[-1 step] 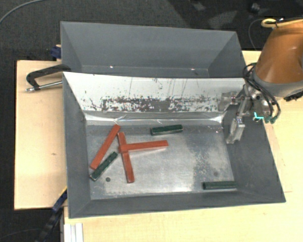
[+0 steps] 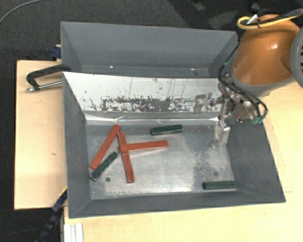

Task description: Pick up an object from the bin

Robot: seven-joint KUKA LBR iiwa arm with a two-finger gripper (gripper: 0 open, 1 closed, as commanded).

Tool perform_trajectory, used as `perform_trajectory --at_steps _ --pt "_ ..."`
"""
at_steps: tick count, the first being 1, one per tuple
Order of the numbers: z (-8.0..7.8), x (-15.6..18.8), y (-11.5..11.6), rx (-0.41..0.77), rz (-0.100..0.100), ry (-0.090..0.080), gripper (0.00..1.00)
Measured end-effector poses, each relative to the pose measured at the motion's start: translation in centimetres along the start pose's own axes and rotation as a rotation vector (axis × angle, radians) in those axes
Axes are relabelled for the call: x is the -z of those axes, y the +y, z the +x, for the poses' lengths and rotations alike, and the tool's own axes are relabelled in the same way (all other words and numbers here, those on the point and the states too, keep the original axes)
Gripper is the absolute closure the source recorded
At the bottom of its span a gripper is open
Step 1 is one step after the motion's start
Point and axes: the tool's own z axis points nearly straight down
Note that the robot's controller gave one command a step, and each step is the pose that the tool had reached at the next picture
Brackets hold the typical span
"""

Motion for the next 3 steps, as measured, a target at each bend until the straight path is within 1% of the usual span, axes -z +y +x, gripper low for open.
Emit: perform_trajectory --at_steps 1,2,3 --pt "-3.6 -6.1 6.4 0.097 -0.004 0.006 0.00" --pt "-4.5 -13.8 6.1 0.492 -0.001 0.002 0.00" --pt "-4.8 -13.4 6.1 0.490 0.003 -0.005 1.00"
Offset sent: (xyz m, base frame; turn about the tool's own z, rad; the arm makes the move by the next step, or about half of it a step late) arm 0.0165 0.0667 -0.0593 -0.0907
